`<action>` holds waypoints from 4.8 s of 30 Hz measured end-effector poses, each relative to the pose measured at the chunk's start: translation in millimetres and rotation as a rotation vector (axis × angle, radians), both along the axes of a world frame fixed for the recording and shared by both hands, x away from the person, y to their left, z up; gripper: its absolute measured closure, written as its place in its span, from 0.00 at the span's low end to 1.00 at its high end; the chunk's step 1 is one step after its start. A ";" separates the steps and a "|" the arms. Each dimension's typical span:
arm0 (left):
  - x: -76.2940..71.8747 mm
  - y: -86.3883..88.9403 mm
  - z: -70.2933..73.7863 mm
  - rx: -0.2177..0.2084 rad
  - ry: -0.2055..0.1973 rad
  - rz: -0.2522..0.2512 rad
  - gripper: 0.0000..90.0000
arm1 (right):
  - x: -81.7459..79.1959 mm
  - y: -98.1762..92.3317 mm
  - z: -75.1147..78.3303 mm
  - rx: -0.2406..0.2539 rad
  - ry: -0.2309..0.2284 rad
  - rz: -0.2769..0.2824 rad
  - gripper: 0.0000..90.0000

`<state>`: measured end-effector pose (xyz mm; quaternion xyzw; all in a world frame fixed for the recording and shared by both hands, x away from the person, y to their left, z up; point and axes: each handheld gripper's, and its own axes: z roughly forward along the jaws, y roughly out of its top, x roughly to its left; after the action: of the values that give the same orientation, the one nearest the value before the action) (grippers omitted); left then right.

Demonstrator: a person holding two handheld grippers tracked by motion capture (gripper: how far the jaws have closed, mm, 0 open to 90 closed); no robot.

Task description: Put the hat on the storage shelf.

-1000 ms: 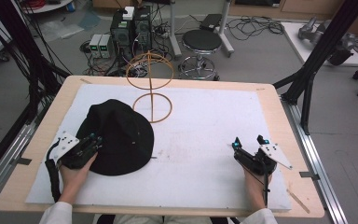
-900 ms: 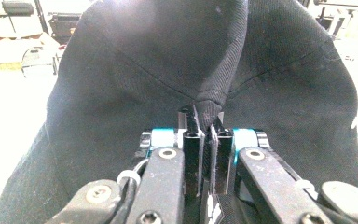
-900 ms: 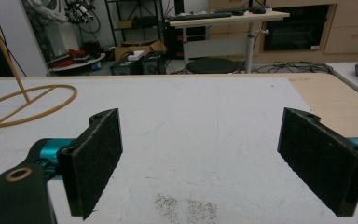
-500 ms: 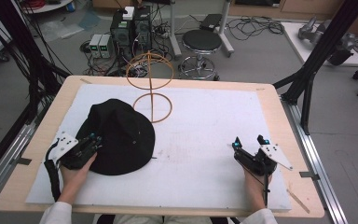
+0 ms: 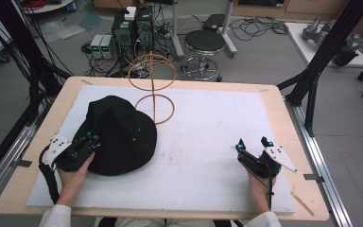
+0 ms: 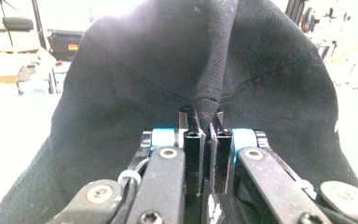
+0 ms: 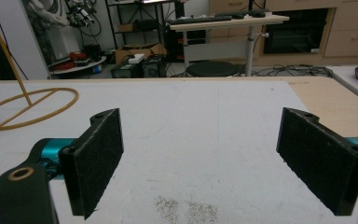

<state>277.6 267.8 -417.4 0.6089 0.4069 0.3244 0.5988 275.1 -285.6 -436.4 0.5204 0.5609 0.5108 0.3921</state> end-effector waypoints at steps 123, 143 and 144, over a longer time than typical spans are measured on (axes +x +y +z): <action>113.3 -107.7 179.4 -0.131 -0.365 -0.026 0.96 | -2.9 2.0 1.0 -0.002 -0.009 0.030 0.16; 148.9 -121.5 149.2 -0.053 -0.203 0.011 0.96 | -2.5 2.6 0.7 0.004 -0.004 0.037 0.16; 149.2 -122.5 147.5 -0.049 -0.195 0.010 0.96 | -2.6 2.7 0.7 0.002 -0.004 0.039 0.16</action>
<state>426.8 145.4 -270.0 0.5575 0.3573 0.3750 0.6488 272.5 -282.9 -435.7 0.5088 0.5695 0.5199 0.3827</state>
